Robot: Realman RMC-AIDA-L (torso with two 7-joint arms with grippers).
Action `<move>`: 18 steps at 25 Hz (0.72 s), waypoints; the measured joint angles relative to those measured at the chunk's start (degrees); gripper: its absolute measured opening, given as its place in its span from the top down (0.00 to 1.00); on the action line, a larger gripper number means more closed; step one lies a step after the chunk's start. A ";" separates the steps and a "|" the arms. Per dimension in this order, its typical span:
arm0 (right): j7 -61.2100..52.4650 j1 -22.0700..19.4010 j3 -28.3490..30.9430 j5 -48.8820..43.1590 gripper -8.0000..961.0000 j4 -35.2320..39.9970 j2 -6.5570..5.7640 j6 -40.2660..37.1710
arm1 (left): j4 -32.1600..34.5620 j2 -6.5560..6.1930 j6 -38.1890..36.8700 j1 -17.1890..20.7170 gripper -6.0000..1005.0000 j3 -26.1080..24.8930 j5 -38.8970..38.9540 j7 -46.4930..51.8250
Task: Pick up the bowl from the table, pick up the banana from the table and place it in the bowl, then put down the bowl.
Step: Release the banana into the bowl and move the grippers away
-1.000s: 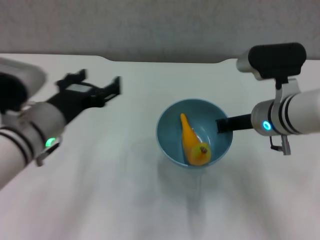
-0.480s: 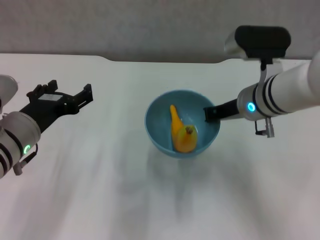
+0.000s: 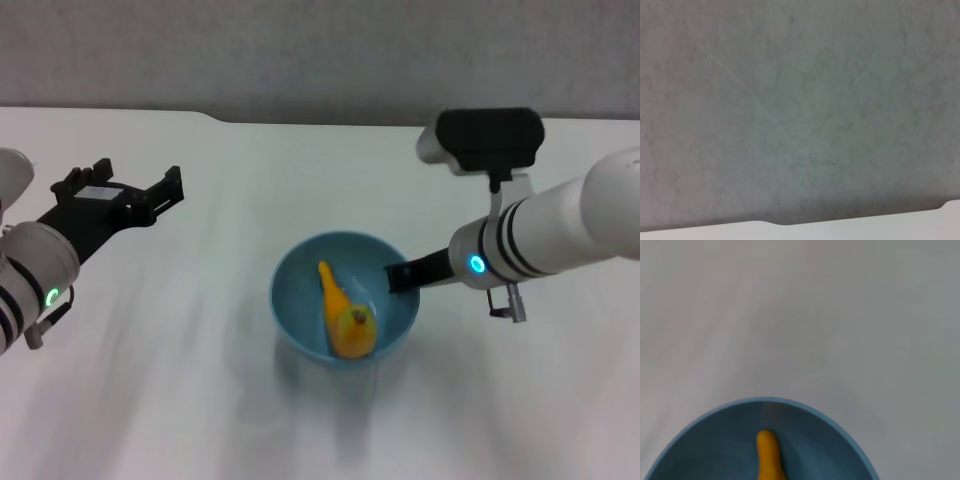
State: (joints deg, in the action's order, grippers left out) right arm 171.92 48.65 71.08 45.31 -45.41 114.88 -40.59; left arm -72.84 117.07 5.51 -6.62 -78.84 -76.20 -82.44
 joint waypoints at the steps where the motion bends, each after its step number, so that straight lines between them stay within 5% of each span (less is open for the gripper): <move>1: 0.00 -0.06 -0.59 0.37 0.96 0.01 0.03 0.00 | -0.03 0.00 -0.02 0.01 0.10 -0.01 0.00 0.00; 18: -0.03 -0.86 -2.15 0.83 0.96 2.18 0.26 -0.30 | -0.29 0.00 -0.09 -0.15 0.10 -0.08 0.00 0.00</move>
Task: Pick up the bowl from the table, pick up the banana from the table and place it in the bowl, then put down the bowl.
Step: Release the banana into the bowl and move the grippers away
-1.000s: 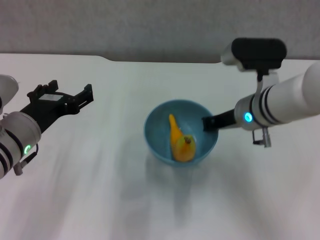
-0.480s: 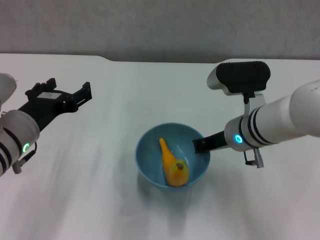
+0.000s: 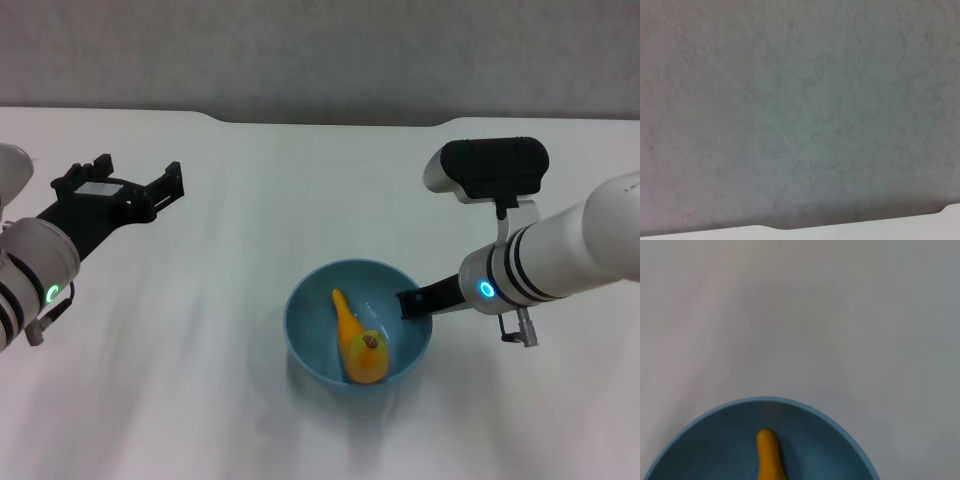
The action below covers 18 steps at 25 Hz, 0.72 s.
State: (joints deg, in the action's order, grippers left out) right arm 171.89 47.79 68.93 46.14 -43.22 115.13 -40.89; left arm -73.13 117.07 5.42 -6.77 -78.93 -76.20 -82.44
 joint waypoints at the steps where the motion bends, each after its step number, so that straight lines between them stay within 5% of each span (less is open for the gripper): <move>1: 0.00 0.00 -0.12 -0.02 0.96 0.04 0.00 0.09 | 0.00 0.00 -0.02 0.00 0.10 0.00 0.00 0.00; 9: -0.01 -0.58 -2.32 -0.69 0.92 -0.49 -0.04 2.88 | 0.11 0.00 -0.06 0.00 0.10 -0.09 0.00 0.00; 18: 0.00 -4.40 -3.62 -4.62 0.67 -5.72 -0.16 5.72 | 0.37 0.00 -0.06 0.01 0.10 -0.09 0.00 0.00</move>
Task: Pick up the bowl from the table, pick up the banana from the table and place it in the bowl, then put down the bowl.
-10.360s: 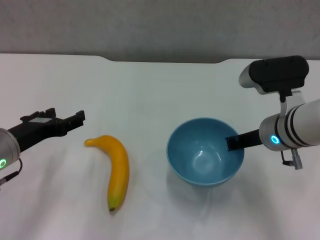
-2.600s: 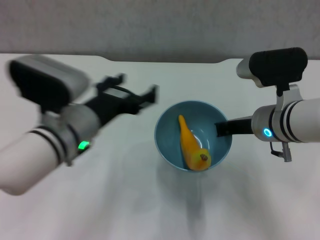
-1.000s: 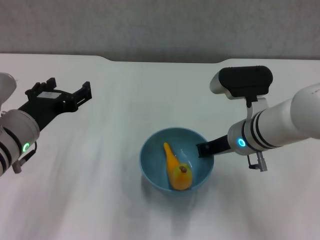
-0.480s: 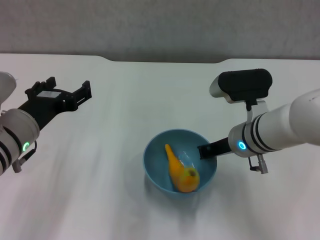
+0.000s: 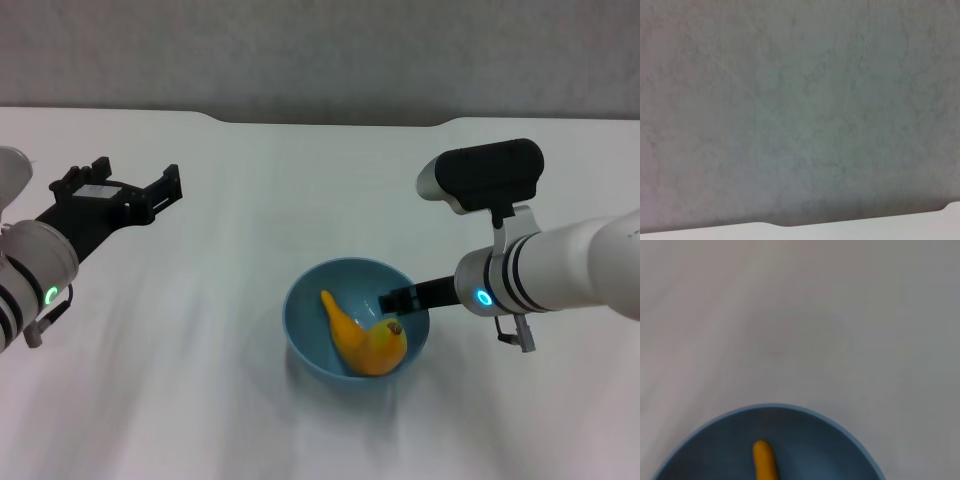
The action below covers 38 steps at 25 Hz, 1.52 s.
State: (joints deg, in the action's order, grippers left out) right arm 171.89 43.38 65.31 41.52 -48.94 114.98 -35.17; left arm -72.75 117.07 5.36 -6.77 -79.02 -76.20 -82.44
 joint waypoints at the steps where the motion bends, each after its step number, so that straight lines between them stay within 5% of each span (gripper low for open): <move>1: 0.00 -0.51 0.00 -0.06 0.62 -0.71 -0.01 0.02 | 0.06 0.00 0.00 0.00 0.10 0.00 0.00 0.00; 10: -0.01 -12.35 4.13 -9.19 0.23 -17.50 -0.25 -1.05 | 0.26 0.00 0.00 0.44 0.10 -0.35 0.00 0.00; 16: -0.02 -19.01 6.65 -14.75 0.06 -25.49 -0.27 -0.46 | 0.60 0.08 -0.33 0.57 0.10 -0.74 0.07 -0.01; 26: -0.14 -26.75 5.99 -25.91 0.06 -24.48 -0.07 17.86 | 3.40 0.18 -1.80 -0.24 0.10 -1.93 0.09 -0.58; 38: -0.41 -27.66 4.14 -27.69 0.07 -2.19 -0.03 52.50 | 13.06 0.29 -2.44 -5.43 0.10 -3.39 -0.03 -2.32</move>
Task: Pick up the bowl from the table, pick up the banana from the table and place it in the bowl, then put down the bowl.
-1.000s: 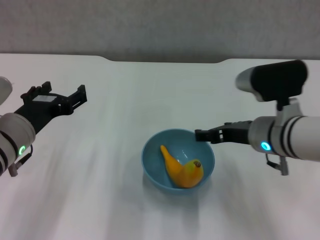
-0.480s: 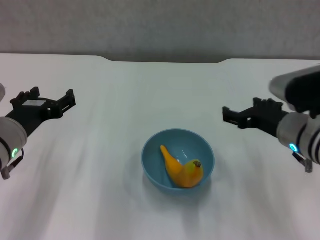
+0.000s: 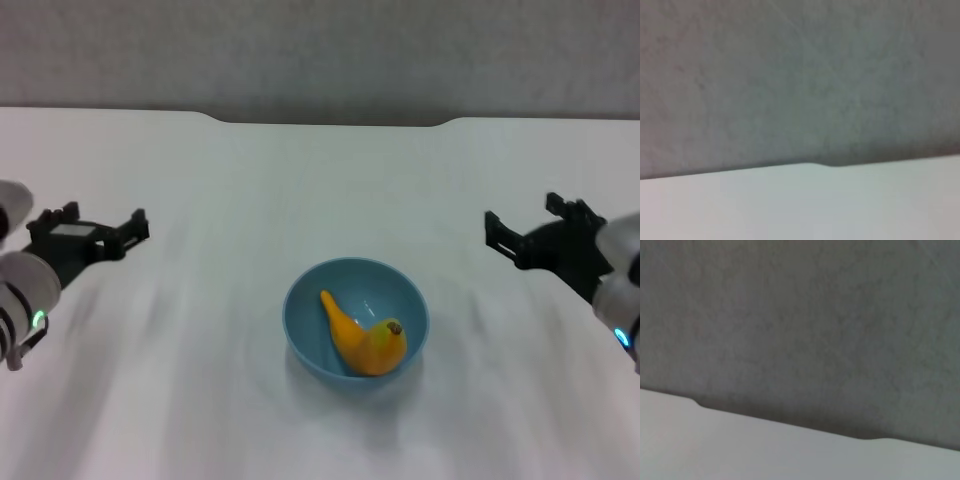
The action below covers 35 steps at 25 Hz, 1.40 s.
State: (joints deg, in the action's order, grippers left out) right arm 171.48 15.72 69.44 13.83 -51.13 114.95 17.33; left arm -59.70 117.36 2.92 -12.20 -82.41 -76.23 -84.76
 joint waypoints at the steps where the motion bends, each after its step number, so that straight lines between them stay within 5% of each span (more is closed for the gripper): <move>1: -0.08 0.17 -0.15 0.09 0.07 1.81 0.04 2.08 | 0.39 0.02 0.10 -0.15 0.10 0.09 0.01 -0.68; 7: -0.55 0.58 -1.16 0.47 0.07 6.88 0.18 11.26 | 1.29 0.36 1.87 -0.45 0.10 1.69 2.54 -10.19; 11: -0.56 0.58 -1.25 0.51 0.08 7.51 0.19 11.50 | -0.01 0.19 10.16 0.98 0.10 0.34 15.48 -19.05; 15: -0.59 0.77 -1.39 0.50 0.08 7.80 0.19 11.55 | 4.11 -0.07 29.18 3.29 0.10 -5.24 35.02 -33.42; 22: -0.61 1.06 -1.95 0.32 0.08 9.82 0.19 14.98 | 26.03 0.12 57.82 0.42 0.10 -6.91 60.89 -60.71; 26: -0.63 1.81 -2.98 0.31 0.08 14.73 0.19 21.91 | 32.19 0.49 61.47 -1.98 0.10 -3.39 66.83 -70.55; 35: -0.63 3.41 -6.26 0.93 0.09 27.50 0.42 43.73 | 36.72 0.47 62.05 -3.61 0.10 -1.63 71.28 -73.57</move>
State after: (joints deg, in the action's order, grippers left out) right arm 170.84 19.13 63.18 14.76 -23.64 115.36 61.06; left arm -22.98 117.83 64.97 -15.81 -84.04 -4.95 -158.33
